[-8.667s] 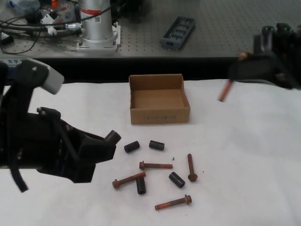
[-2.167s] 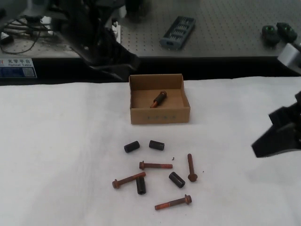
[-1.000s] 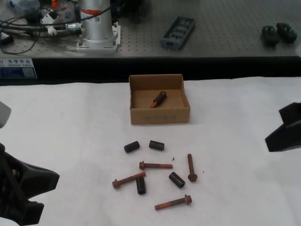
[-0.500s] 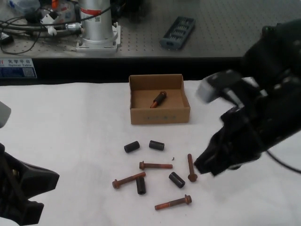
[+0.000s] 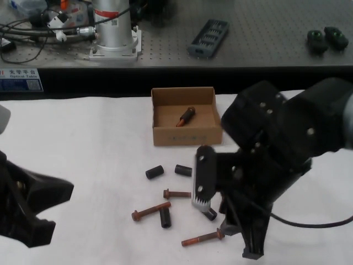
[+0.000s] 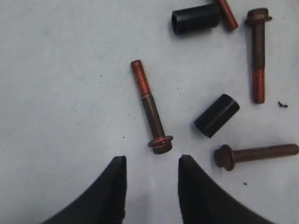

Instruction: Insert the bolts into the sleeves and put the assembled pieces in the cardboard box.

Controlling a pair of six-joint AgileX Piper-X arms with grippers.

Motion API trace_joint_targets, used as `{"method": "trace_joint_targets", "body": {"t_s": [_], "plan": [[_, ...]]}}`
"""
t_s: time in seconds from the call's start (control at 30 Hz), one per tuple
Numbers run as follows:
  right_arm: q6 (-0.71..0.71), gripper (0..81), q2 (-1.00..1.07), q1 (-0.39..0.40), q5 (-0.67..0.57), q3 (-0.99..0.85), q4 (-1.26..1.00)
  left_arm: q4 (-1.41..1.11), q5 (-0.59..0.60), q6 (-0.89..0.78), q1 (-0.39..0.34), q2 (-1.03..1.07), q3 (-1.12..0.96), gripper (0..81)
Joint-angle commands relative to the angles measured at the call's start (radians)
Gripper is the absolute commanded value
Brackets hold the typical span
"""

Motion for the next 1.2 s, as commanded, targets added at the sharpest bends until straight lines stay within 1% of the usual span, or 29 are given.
{"method": "trace_joint_targets", "body": {"t_s": [0.0,0.1,0.3,0.37,0.43,0.5,0.57,0.63,0.67,0.77,0.9,1.03,1.1,1.17], "plan": [[-0.035,27.5,0.016,0.007,0.016,-0.009,-0.036,-0.055,0.006,-0.004,-0.001,-0.006,0.0,0.7],[-0.035,27.5,0.03,0.016,0.048,-0.009,-0.055,-0.055,0.006,-0.004,-0.001,-0.006,0.0,0.7],[-0.025,27.5,0.032,0.035,0.047,-0.009,-0.056,-0.055,0.006,-0.004,-0.001,-0.006,0.0,0.7],[0.027,27.5,0.032,0.044,0.047,-0.009,-0.053,-0.055,0.006,-0.004,-0.001,-0.006,0.0,0.7],[0.122,27.5,0.032,0.051,0.047,-0.009,-0.046,-0.055,0.006,-0.004,-0.001,-0.006,0.0,0.7],[0.292,27.5,0.032,0.058,0.047,-0.009,-0.041,-0.055,0.006,-0.004,-0.001,-0.006,0.0,0.7],[0.513,27.5,0.032,0.06,0.047,-0.009,-0.039,-0.055,0.006,-0.004,-0.001,-0.006,0.0,0.7],[0.804,27.5,0.032,0.06,0.041,-0.009,-0.038,-0.055,0.006,-0.004,-0.001,-0.006,0.0,0.7],[0.916,27.5,0.032,0.06,0.032,-0.009,-0.038,-0.055,0.006,-0.004,-0.001,-0.006,0.0,0.7],[1.322,27.5,0.032,0.06,-0.009,-0.009,-0.038,-0.055,0.006,-0.004,-0.001,-0.006,0.0,0.7],[1.751,27.5,0.032,0.06,-0.029,-0.009,-0.038,-0.055,0.006,-0.004,-0.001,-0.006,0.0,0.7],[2.05,27.5,0.032,0.06,-0.006,-0.009,-0.041,-0.055,0.004,-0.004,-0.001,-0.006,0.0,0.7],[2.168,27.5,0.032,0.06,0.03,-0.009,-0.047,-0.055,0.004,-0.004,-0.001,-0.006,0.0,0.7],[2.249,27.5,0.032,0.06,0.079,-0.009,-0.048,-0.058,0.003,-0.004,-0.001,-0.006,0.0,0.7]]}}
